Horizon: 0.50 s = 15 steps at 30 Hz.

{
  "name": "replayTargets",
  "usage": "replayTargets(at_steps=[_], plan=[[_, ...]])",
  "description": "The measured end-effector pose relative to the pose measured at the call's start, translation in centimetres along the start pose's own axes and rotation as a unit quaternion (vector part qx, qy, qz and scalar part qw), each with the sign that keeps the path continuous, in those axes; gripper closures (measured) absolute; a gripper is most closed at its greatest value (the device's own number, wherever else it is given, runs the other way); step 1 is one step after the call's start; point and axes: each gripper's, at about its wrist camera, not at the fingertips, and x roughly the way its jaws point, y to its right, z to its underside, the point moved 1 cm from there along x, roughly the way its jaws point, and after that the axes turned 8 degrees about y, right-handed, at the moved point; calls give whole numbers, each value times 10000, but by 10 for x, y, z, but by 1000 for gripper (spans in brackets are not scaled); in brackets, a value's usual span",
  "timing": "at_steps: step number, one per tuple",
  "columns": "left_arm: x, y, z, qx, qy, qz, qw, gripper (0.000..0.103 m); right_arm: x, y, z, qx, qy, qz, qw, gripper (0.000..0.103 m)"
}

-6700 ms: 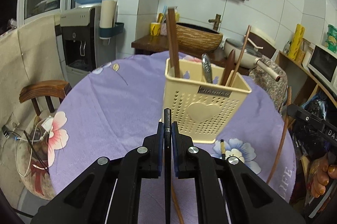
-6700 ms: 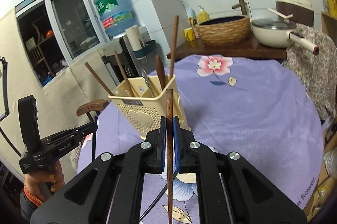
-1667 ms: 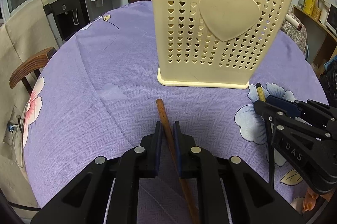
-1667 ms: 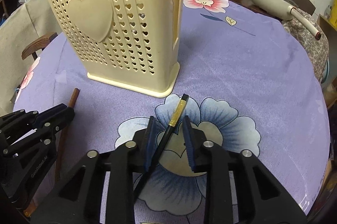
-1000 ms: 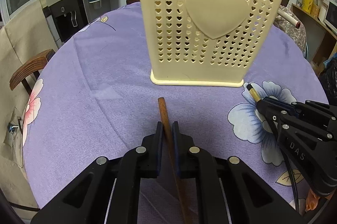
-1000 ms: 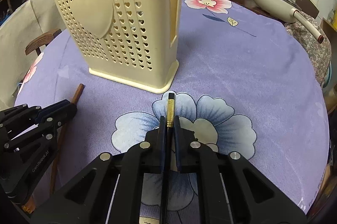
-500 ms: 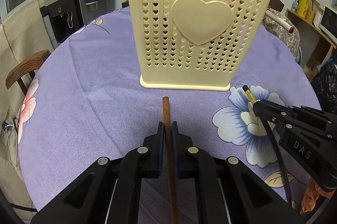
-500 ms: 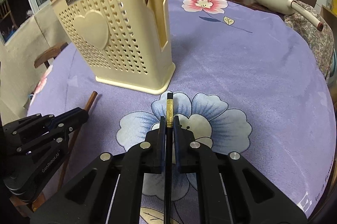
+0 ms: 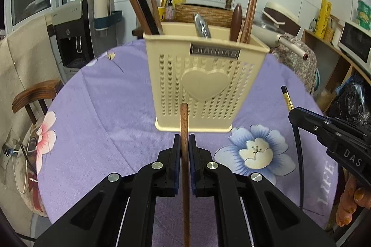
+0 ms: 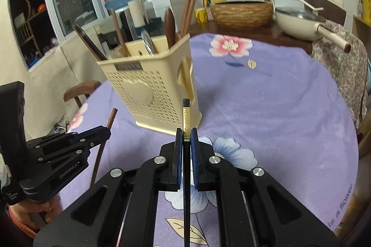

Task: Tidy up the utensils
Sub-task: 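Lift both chopsticks and lower them into the cream holder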

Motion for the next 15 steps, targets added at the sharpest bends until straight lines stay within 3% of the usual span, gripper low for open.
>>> replayTargets(at_steps=[15], plan=[[-68,-9,-36,-75,586,397,9975,96,-73,-11,-40,-196,621,-608,9960,95]])
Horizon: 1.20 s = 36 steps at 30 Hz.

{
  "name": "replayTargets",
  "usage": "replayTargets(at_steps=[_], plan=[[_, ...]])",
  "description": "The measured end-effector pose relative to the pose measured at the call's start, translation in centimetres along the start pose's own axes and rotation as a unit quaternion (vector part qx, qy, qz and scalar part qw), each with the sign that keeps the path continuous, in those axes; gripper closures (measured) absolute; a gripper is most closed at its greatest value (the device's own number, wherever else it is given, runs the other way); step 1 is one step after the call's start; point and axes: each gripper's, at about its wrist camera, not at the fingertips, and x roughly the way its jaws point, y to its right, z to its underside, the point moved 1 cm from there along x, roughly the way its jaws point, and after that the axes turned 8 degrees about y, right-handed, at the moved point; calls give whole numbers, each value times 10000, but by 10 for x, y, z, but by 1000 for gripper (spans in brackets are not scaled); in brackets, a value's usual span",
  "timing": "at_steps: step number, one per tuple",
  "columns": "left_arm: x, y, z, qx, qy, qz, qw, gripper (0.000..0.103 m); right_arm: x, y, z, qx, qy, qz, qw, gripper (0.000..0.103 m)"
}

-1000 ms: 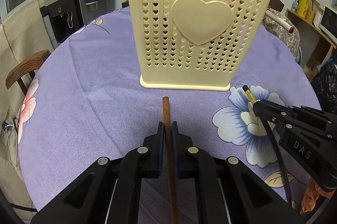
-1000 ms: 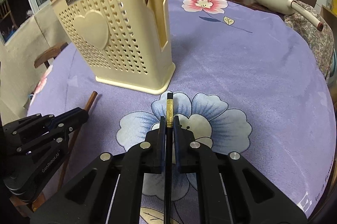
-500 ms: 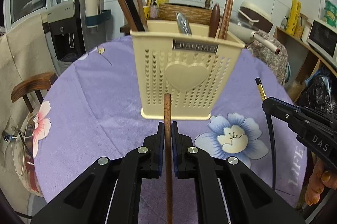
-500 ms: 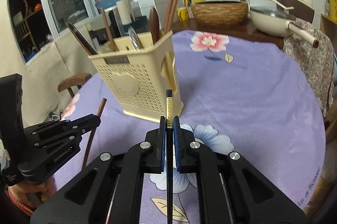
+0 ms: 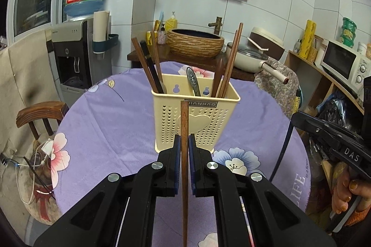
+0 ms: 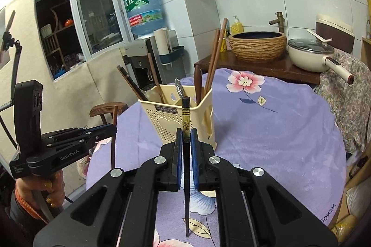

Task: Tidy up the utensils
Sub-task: 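Lift both chopsticks and lower them into the cream holder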

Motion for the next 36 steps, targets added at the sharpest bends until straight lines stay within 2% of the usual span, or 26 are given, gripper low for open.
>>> replayTargets(at_steps=[15,23,28,33,36], plan=[[-28,-1,-29,104,311,83,9994,96,-7,-14,-22,-226,70,-172,9996,95],[-41,7,-56,265,526,207,9980,96,-7,-22,-44,-306,32,-335,9990,96],[-53,15,-89,351,718,318,9963,96,-13,-30,-78,-390,202,-432,9981,96],[-66,25,-129,473,1067,231,9929,96,-23,-44,-128,-563,609,-415,9957,96],[-66,29,-153,437,1145,197,9923,96,-22,-48,-155,-628,823,-298,9942,95]])
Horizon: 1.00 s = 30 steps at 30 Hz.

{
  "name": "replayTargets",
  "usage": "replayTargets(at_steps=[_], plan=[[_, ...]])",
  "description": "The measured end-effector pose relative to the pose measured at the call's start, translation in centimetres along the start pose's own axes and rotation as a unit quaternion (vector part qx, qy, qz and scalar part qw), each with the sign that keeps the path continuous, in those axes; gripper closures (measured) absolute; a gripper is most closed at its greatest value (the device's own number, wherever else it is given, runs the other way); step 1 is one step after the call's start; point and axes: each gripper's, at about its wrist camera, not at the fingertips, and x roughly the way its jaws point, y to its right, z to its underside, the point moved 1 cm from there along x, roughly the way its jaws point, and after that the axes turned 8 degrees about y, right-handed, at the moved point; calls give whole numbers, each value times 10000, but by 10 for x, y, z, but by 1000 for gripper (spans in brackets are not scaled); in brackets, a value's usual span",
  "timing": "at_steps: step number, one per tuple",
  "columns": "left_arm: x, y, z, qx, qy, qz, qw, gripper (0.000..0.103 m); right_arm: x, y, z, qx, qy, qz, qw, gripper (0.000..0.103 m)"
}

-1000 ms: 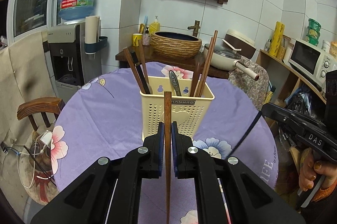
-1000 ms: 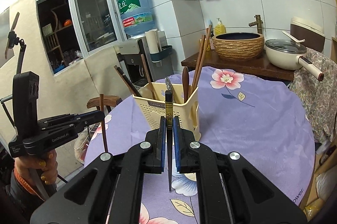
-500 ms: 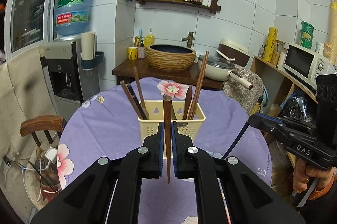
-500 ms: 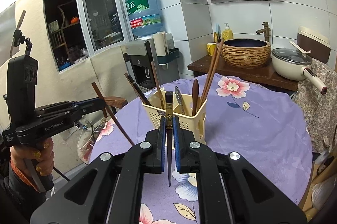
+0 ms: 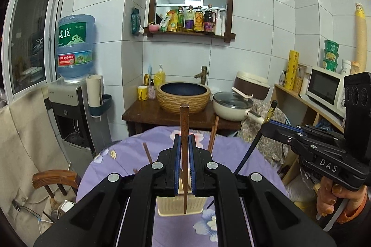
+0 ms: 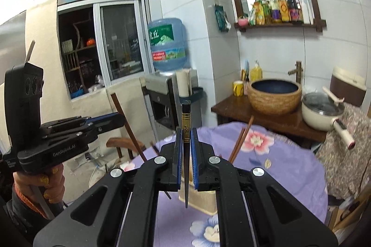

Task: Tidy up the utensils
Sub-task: 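Lift both chopsticks and lower them into the cream holder, then open both tools to release the chopsticks and pull back from the holder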

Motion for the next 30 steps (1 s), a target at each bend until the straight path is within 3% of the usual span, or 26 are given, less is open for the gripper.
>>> replayTargets(at_steps=[4,10,17,30], plan=[[14,-3,-21,-12,161,-298,9994,96,9,3,-16,16,108,124,9999,95],[41,-8,-28,-53,353,-576,9977,96,36,10,-19,-41,125,400,9991,95],[79,-16,7,-301,189,-592,9976,96,70,20,18,-58,-68,602,9981,95],[115,-21,87,-421,-586,-536,9960,96,98,35,84,163,-655,611,9958,95]])
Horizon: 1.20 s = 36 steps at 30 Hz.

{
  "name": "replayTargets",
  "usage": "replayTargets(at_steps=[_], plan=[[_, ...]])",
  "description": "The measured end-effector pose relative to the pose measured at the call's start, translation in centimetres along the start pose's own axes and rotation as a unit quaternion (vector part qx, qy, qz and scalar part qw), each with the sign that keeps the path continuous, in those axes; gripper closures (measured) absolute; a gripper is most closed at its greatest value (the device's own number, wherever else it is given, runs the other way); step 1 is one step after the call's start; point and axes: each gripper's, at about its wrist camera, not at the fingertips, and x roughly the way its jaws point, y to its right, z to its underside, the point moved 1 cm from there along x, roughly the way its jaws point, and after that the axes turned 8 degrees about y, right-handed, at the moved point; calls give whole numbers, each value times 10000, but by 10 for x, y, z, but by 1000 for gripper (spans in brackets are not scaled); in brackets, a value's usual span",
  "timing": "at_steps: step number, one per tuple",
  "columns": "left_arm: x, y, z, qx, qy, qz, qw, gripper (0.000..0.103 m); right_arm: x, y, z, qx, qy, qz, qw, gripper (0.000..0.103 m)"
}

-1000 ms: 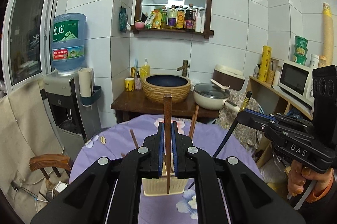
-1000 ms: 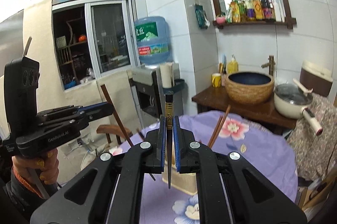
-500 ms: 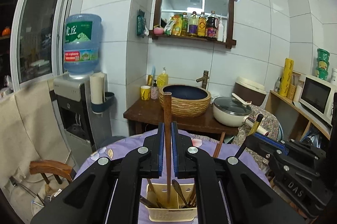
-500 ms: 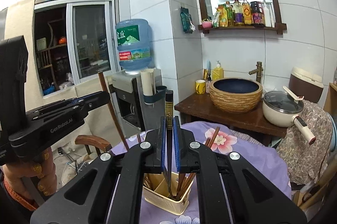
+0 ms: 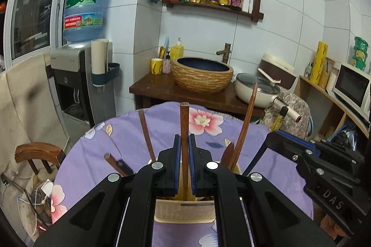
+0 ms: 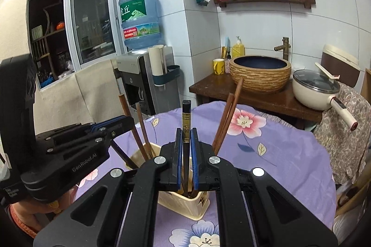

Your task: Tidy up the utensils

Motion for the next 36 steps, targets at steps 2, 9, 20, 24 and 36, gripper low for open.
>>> replayTargets(at_steps=[2,9,20,24,36], plan=[[3,-1,5,18,-56,-26,10000,96,3,3,6,35,-58,15,10000,95],[-4,-6,13,-6,9,-78,10000,78,4,10,18,14,-36,142,9999,65],[-76,-14,28,-12,778,-210,9967,13,-40,18,33,-178,468,406,9979,34],[-94,-17,46,48,862,-236,9960,6,-59,9,51,-359,570,353,9971,17],[-127,-22,128,173,694,-603,9956,6,-115,-19,122,-435,773,75,9960,6]])
